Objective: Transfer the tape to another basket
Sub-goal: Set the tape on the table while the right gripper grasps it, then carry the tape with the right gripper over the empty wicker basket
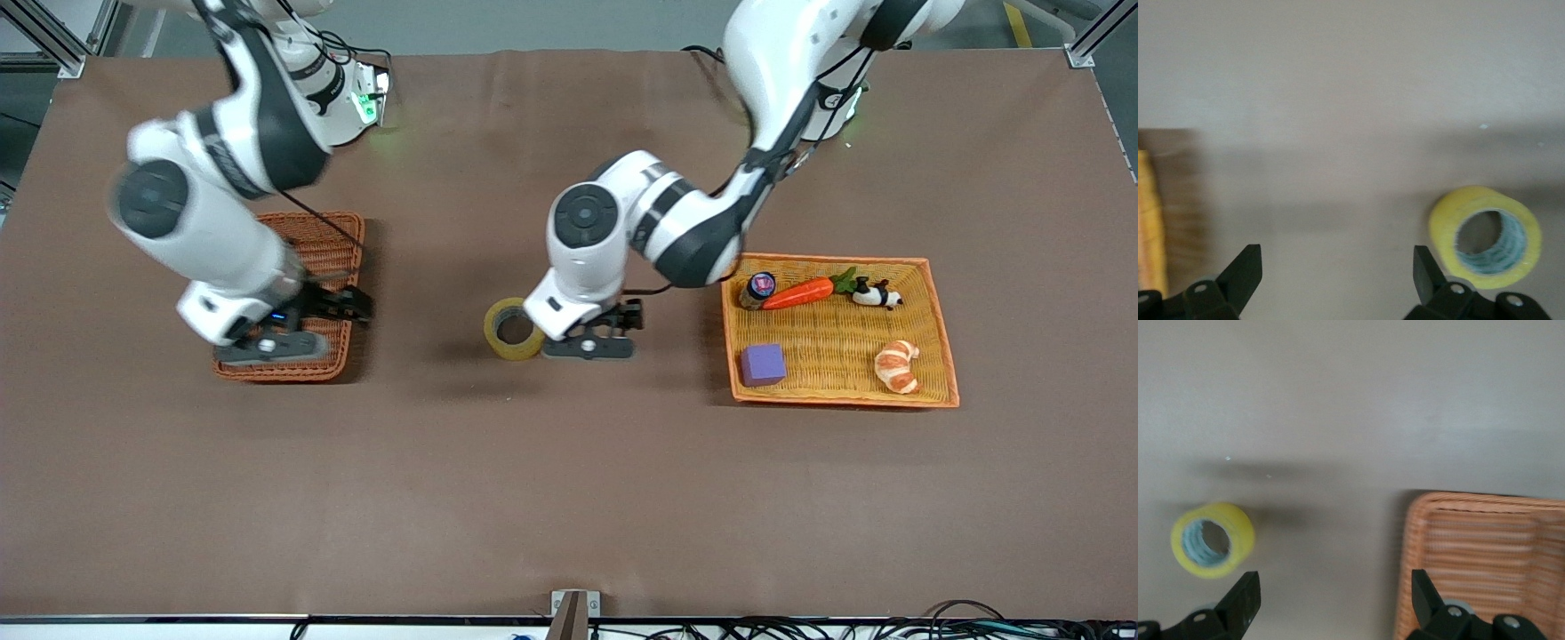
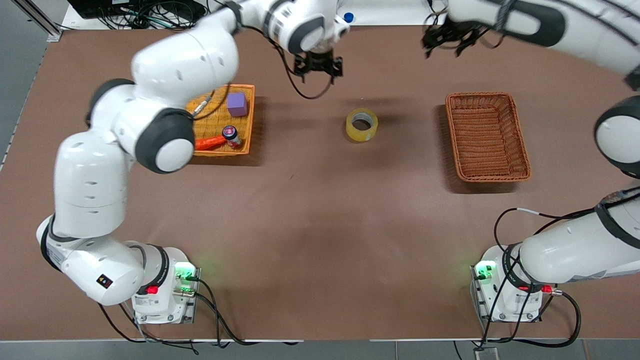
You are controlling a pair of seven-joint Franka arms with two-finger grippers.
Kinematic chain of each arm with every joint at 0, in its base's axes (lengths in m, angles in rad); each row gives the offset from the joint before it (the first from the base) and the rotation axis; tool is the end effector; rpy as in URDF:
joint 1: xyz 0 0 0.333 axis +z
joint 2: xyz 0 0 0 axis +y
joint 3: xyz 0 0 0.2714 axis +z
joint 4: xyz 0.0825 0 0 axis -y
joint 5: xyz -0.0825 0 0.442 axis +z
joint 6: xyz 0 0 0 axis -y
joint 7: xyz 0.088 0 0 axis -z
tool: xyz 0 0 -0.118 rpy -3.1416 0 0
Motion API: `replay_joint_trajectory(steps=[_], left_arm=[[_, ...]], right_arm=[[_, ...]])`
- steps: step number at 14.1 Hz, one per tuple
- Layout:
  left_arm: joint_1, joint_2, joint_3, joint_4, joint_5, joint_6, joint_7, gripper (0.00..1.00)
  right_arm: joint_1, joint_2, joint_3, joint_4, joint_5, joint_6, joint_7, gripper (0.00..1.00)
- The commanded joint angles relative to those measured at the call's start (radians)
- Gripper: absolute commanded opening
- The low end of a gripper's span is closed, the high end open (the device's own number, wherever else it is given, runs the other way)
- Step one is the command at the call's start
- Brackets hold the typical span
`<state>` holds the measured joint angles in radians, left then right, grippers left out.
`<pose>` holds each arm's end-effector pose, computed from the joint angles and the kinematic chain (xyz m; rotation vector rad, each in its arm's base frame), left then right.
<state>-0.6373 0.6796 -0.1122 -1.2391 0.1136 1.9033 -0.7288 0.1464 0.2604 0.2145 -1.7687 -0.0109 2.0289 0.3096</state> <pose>0.5774 -0.5016 0.3021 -3.1063 0.0529 -0.0252 0.6293 0.2314 0.3382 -3.0962 -0.0757 0.0145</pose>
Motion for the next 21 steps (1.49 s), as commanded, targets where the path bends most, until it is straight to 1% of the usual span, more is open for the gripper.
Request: replay_joint_trajectory(steps=[1, 3, 4, 5, 7, 8, 10, 11, 13, 14, 15, 16, 18, 19, 21], left_arm=[[0.073, -0.242, 0.0, -0.253, -0.002, 0.002, 0.0, 1.0], [0.146, -0.351, -0.003, -0.342, -0.002, 0.002, 0.015, 1.0], [0.183, -0.394, -0.006, -0.373, -0.003, 0.002, 0.043, 1.0], [0.224, -0.432, -0.009, -0.397, -0.009, 0.002, 0.104, 1.0], [0.303, -0.541, -0.011, -0.48, -0.032, -0.001, 0.24, 1.0], [0.333, -0.573, -0.011, -0.499, -0.063, -0.001, 0.279, 1.0], [0.379, -0.618, -0.009, -0.523, -0.08, -0.004, 0.345, 1.0], [0.398, -0.627, -0.011, -0.528, -0.08, -0.004, 0.36, 1.0], [0.454, -0.652, -0.011, -0.523, -0.087, -0.004, 0.373, 1.0], [0.506, -0.664, -0.024, -0.522, -0.106, -0.004, 0.412, 1.0], [0.521, -0.689, -0.021, -0.522, -0.136, -0.01, 0.481, 1.0], [0.533, -0.704, -0.02, -0.52, -0.146, -0.036, 0.533, 1.0], [0.626, -0.733, -0.029, -0.511, -0.149, -0.085, 0.559, 1.0], [0.66, -0.736, -0.029, -0.511, -0.166, -0.098, 0.566, 1.0], [0.67, -0.749, -0.015, -0.51, -0.187, -0.104, 0.62, 1.0]], right_arm=[[0.106, 0.126, 0.008, 0.0, -0.047, 0.13, 0.168, 1.0], [0.186, 0.213, 0.01, 0.003, -0.145, 0.197, 0.323, 1.0], [0.212, 0.247, 0.011, 0.0, -0.179, 0.235, 0.357, 1.0], [0.222, 0.275, 0.013, 0.0, -0.182, 0.261, 0.365, 1.0], [0.237, 0.335, 0.034, -0.001, -0.188, 0.333, 0.367, 1.0], [0.237, 0.342, 0.036, -0.006, -0.193, 0.344, 0.367, 1.0], [0.236, 0.345, 0.034, -0.012, -0.211, 0.344, 0.365, 1.0], [0.236, 0.352, 0.036, -0.024, -0.248, 0.35, 0.368, 1.0], [0.237, 0.358, 0.036, -0.058, -0.267, 0.401, 0.37, 1.0], [0.236, 0.358, 0.036, -0.076, -0.268, 0.434, 0.368, 1.0], [0.234, 0.364, 0.034, -0.086, -0.27, 0.454, 0.368, 0.94], [0.234, 0.365, 0.036, -0.084, -0.27, 0.456, 0.368, 0.83], [0.236, 0.369, 0.034, -0.084, -0.273, 0.455, 0.367, 0.51], [0.233, 0.372, 0.036, -0.084, -0.273, 0.456, 0.367, 0.32], [0.232, 0.373, 0.036, -0.083, -0.271, 0.453, 0.379, 0.09]])
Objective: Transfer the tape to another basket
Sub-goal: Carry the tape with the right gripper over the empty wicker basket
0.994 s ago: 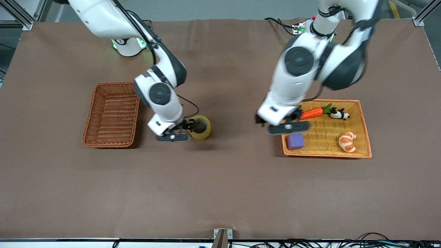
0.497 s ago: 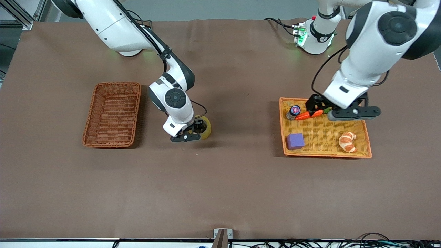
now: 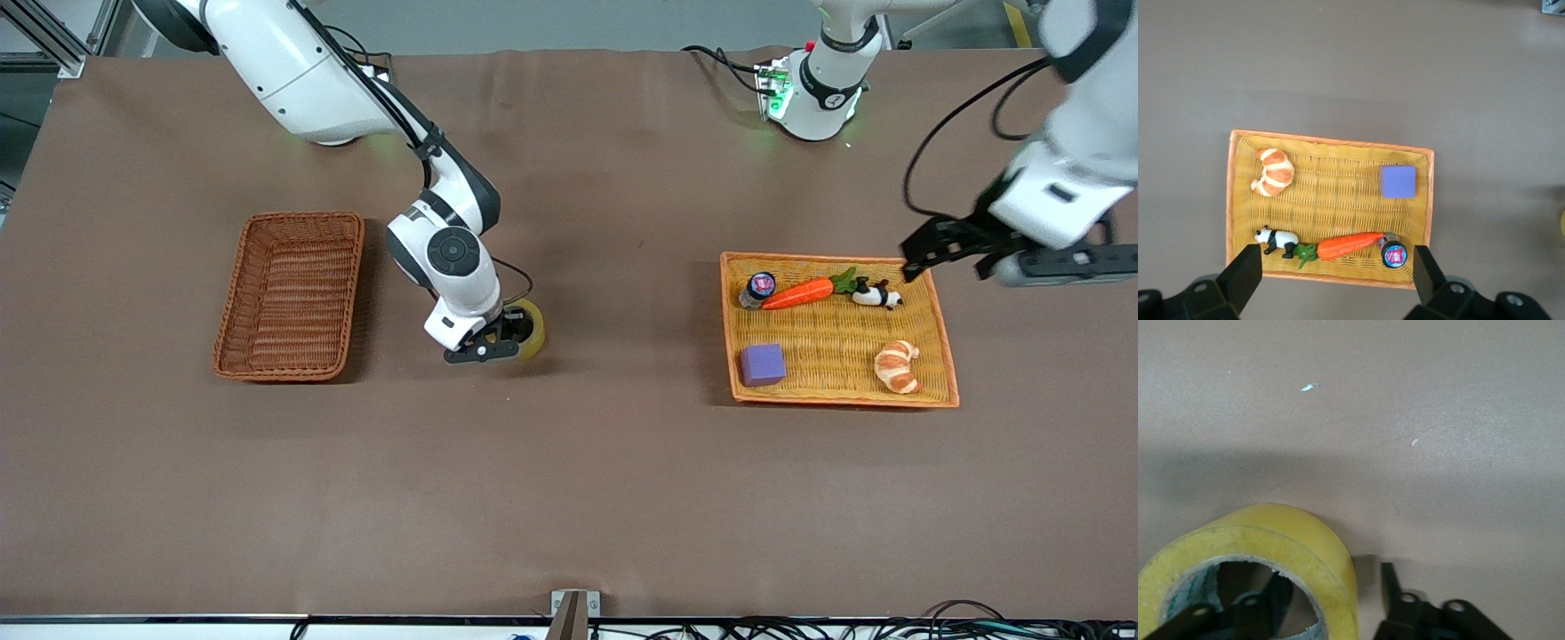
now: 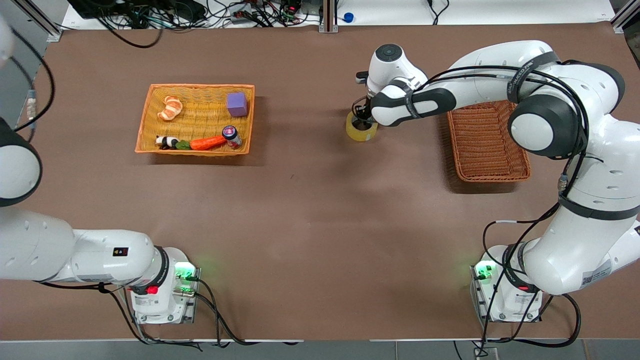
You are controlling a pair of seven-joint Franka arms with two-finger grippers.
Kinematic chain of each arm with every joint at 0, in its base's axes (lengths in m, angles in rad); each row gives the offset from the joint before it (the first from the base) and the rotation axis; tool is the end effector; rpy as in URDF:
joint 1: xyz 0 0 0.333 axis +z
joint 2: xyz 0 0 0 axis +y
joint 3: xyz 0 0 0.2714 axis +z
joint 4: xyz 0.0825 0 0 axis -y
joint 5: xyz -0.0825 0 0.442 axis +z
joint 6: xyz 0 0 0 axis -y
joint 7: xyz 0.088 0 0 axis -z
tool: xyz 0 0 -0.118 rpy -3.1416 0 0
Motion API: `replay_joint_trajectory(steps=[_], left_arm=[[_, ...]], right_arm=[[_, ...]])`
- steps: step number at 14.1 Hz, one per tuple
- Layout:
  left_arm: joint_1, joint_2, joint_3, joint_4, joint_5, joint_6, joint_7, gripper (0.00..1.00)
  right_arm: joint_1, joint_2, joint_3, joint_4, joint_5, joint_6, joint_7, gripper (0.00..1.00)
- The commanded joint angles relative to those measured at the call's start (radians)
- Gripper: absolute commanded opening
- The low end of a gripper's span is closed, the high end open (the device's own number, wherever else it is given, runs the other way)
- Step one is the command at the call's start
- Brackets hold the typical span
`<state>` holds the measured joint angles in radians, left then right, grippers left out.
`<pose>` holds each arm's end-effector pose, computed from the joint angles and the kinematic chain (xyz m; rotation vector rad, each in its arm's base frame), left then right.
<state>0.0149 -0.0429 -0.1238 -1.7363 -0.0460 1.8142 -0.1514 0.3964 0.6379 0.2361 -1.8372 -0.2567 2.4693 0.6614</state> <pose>0.6170 -0.0727 0.5288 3.0803 0.0781 0.1763 0.5290 0.3904 0.0980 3.1304 0.1958 0.0469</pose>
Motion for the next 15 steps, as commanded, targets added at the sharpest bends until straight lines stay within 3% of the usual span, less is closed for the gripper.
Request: replay_joint_trajectory(steps=[1, 3, 5, 8, 11, 15], left_arm=[[0.017, -0.05, 0.015, -0.019, -0.025, -0.016, 0.091, 1.0], [0.014, -0.072, 0.042, -0.016, -0.023, -0.05, 0.157, 1.0], [0.007, -0.086, 0.07, -0.011, -0.018, -0.088, 0.206, 1.0], [-0.012, -0.011, 0.072, 0.088, 0.0, -0.136, 0.216, 1.0], [-0.021, 0.038, 0.07, 0.147, 0.0, -0.182, 0.191, 1.0], [-0.023, 0.046, 0.062, 0.136, 0.026, -0.176, 0.147, 1.0]], right_arm=[[-0.021, -0.006, 0.014, -0.013, -0.026, 0.007, 0.058, 0.02], [-0.031, -0.012, 0.015, 0.002, -0.024, -0.004, 0.067, 0.0], [-0.056, -0.059, 0.025, 0.041, -0.007, -0.115, 0.093, 0.0], [-0.091, -0.147, 0.028, 0.13, -0.004, -0.301, 0.096, 0.0], [-0.164, -0.263, 0.023, 0.131, 0.005, -0.43, -0.032, 0.0], [-0.2, -0.36, -0.075, 0.101, 0.066, -0.526, -0.28, 0.0]])
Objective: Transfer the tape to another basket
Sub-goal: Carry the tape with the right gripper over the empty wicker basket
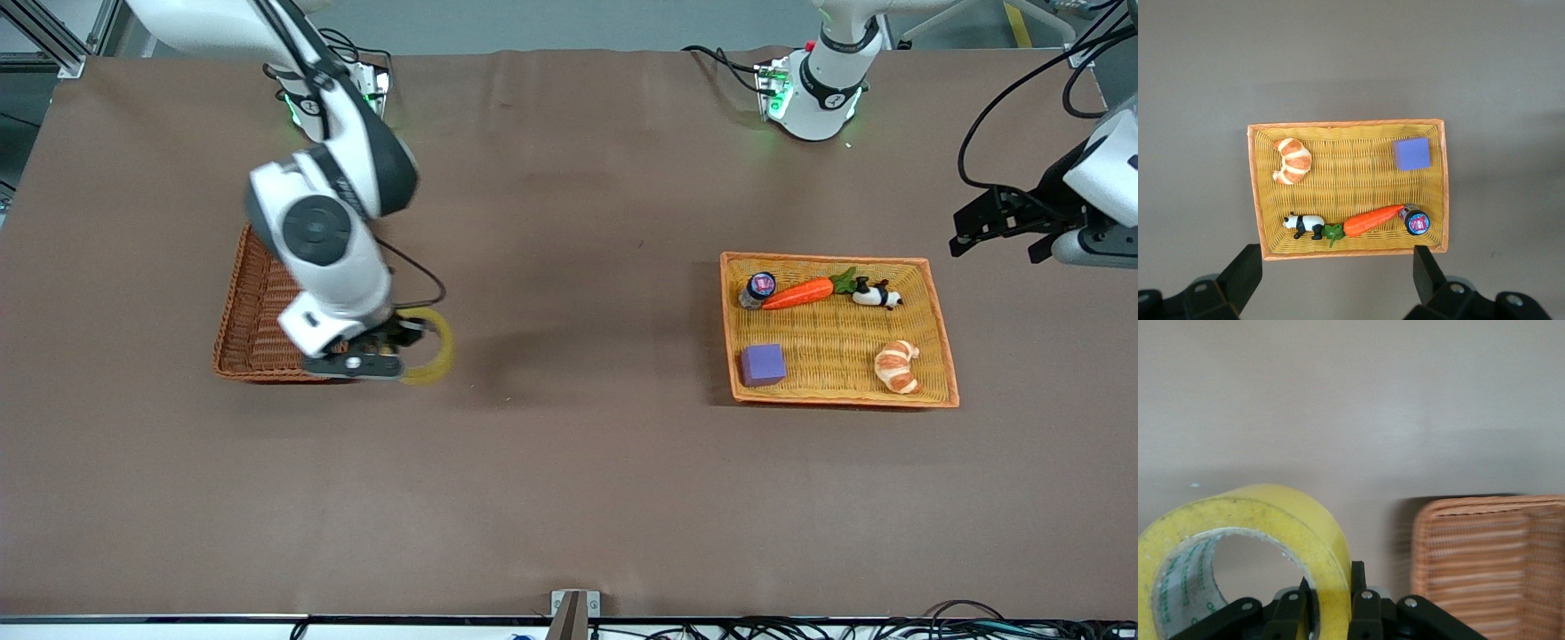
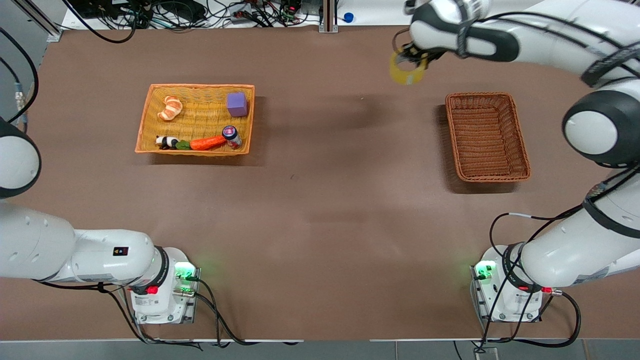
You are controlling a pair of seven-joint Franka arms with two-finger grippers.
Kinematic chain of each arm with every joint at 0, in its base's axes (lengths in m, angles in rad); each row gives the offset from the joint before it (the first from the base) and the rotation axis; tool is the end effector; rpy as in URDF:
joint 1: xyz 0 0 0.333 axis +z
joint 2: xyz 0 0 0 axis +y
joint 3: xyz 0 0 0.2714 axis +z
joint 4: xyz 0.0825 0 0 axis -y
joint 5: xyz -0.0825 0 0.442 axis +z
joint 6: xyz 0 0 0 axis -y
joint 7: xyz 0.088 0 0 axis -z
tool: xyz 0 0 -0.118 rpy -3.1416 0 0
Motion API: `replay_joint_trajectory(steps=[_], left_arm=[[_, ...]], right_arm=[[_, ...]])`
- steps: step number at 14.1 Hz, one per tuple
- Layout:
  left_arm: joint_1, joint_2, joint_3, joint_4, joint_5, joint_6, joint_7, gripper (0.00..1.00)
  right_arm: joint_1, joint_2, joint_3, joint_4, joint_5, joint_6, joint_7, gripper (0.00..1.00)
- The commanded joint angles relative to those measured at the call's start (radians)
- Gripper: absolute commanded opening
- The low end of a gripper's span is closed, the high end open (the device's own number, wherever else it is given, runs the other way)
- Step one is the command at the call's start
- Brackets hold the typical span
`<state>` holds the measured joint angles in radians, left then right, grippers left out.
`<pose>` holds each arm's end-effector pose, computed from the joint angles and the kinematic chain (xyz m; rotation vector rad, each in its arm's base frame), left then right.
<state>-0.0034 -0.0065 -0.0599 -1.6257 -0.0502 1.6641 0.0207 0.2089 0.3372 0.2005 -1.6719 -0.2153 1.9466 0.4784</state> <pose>0.6178 -0.0447 0.5521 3.0877 -0.1243 0.0677 0.6369 0.2503 0.3305 2.9994 0.0097 0.0120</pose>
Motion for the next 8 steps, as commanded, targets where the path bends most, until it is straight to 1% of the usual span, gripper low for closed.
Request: replay_joint_trajectory(steps=[1, 3, 4, 5, 7, 8], left_arm=[[-0.016, 0.011, -0.005, 0.021, 0.058, -0.02, -0.056, 1.0], [-0.02, 0.003, -0.031, -0.006, 0.072, 0.022, -0.103, 1.0], [-0.017, 0.003, -0.032, -0.006, 0.072, 0.023, -0.104, 1.0], [-0.015, 0.006, -0.032, -0.006, 0.066, 0.026, -0.096, 1.0], [-0.012, 0.008, -0.032, -0.005, 0.058, 0.022, -0.084, 1.0], [-0.013, 0.008, -0.032, -0.006, 0.058, 0.019, -0.082, 1.0]], right_arm=[[-0.013, -0.091, -0.073, -0.102, 0.033, 0.005, -0.151, 0.0], [-0.014, -0.134, -0.116, -0.17, 0.036, 0.012, -0.207, 0.01], [-0.014, -0.164, -0.14, -0.22, 0.037, 0.024, -0.24, 0.01], [-0.014, -0.191, -0.167, -0.283, 0.036, 0.069, -0.269, 0.01], [-0.014, -0.248, -0.249, -0.437, 0.037, 0.213, -0.389, 0.01], [-0.014, -0.268, -0.28, -0.5, 0.037, 0.268, -0.429, 0.01]])
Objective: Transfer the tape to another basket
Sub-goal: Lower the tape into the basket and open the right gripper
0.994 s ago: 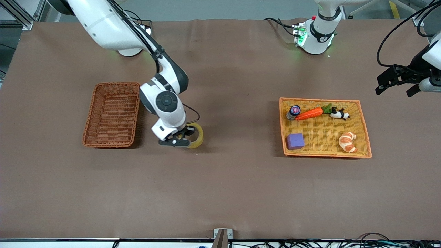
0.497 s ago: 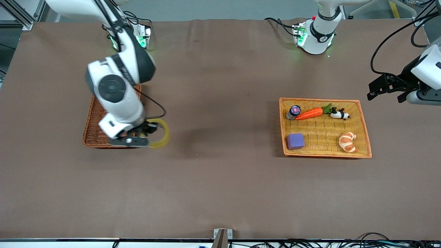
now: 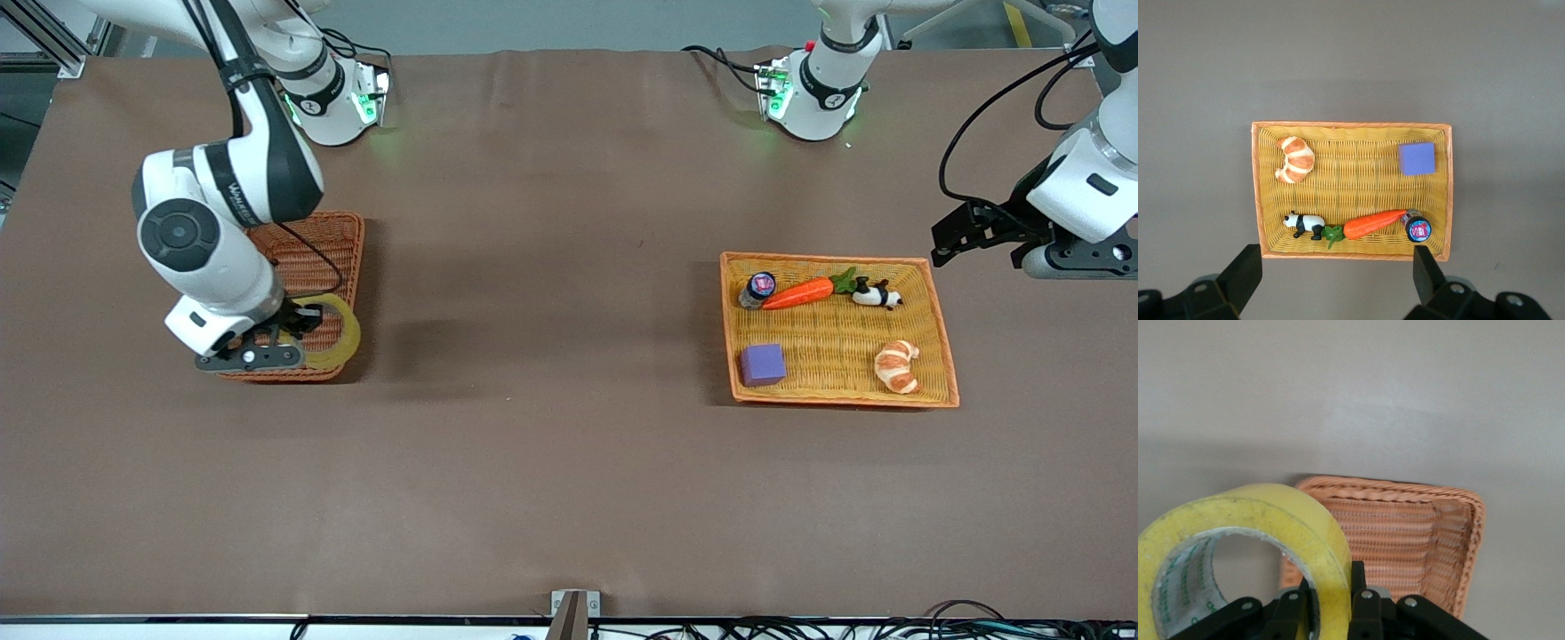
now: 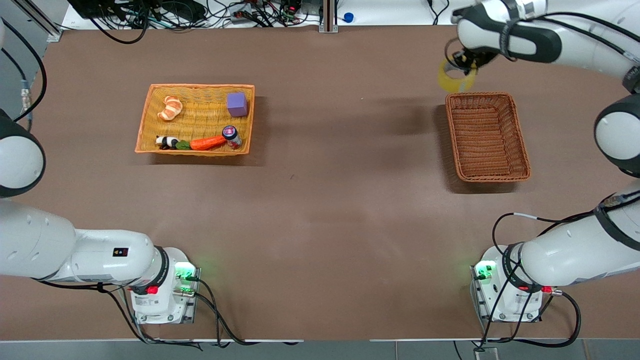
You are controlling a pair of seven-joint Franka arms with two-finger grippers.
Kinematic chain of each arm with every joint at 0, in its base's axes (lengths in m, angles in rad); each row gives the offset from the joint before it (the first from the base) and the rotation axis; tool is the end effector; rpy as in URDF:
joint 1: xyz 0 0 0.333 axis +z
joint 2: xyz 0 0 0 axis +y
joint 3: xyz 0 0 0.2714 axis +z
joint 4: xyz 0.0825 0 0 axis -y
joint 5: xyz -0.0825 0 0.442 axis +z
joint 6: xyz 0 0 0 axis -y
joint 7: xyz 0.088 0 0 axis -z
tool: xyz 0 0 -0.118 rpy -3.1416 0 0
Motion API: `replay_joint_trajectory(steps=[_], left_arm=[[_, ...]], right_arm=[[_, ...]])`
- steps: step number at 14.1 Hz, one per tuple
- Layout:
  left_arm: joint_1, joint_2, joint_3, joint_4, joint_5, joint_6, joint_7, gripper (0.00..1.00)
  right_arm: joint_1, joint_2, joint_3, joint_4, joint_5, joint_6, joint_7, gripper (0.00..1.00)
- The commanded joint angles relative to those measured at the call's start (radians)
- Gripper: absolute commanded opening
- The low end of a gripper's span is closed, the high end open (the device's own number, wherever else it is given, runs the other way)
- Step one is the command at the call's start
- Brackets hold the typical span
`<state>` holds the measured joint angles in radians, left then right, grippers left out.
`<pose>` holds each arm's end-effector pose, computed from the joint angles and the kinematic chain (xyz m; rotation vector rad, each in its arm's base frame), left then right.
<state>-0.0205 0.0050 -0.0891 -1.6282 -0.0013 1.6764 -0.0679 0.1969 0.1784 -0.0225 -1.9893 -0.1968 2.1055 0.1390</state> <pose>0.6194 -0.0682 0.5447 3.1346 -0.0652 0.0673 0.6149 0.0971 0.2830 2.9560 0.2094 -0.0517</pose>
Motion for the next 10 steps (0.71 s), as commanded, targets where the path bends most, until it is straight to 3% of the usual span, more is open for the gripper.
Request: replay_joint_trajectory(steps=[1, 5, 10], left_arm=[[0.004, -0.002, -0.001, -0.002, 0.009, 0.005, 0.007, 1.0], [0.005, -0.002, -0.001, 0.002, 0.009, 0.005, 0.008, 1.0], [0.013, -0.003, 0.008, 0.007, 0.009, 0.003, 0.011, 1.0]], right_arm=[[-0.002, -0.129, -0.095, -0.242, 0.019, 0.16, -0.131, 0.01], [-0.005, -0.134, -0.192, -0.402, 0.019, 0.327, -0.217, 0.01], [-0.01, -0.122, -0.221, -0.552, 0.019, 0.521, -0.225, 0.04]])
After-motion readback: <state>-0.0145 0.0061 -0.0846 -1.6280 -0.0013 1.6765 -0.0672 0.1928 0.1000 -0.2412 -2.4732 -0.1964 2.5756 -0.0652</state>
